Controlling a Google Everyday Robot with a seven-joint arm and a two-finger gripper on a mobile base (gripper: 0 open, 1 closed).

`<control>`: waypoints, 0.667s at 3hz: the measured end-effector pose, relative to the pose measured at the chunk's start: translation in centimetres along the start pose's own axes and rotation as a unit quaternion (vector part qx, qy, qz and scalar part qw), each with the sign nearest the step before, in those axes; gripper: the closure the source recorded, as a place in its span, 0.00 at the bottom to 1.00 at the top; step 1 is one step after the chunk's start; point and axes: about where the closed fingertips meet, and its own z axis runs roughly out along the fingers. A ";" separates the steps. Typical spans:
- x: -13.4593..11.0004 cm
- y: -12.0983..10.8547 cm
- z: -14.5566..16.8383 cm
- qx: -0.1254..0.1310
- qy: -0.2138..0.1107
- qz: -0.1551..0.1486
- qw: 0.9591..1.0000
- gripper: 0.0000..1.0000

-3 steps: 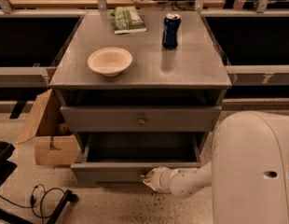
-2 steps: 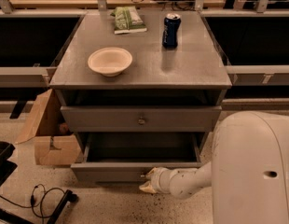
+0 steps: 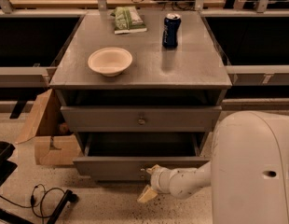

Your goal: Close middle drawer

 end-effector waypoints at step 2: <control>1.3 -0.8 -4.2 0.021 0.060 -0.078 0.995 0.50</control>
Offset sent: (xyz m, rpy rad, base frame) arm -0.0899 -0.0605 0.0002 -0.5238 0.1669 -0.0377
